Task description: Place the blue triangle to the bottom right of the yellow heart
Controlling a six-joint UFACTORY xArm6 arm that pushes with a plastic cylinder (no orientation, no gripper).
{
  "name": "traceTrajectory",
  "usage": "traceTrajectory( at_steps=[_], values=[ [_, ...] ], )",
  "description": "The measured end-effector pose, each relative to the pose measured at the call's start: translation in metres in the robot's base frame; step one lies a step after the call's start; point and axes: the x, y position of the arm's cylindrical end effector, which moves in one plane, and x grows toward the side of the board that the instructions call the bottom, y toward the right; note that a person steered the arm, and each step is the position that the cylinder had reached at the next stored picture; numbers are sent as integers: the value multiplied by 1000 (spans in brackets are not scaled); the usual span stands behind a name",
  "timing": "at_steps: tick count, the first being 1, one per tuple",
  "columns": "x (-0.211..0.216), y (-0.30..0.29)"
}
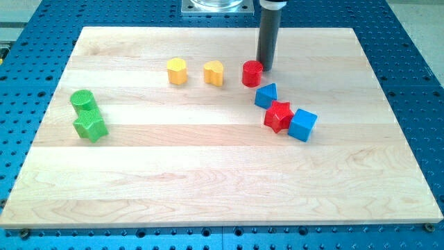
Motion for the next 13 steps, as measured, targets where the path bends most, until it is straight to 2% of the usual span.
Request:
traceTrajectory(
  at_steps=[4,8,9,10,11,13],
  values=[
    [129,15],
    [126,-15],
    [128,-6],
    [127,38],
    [101,46],
    [101,-26]
  ],
)
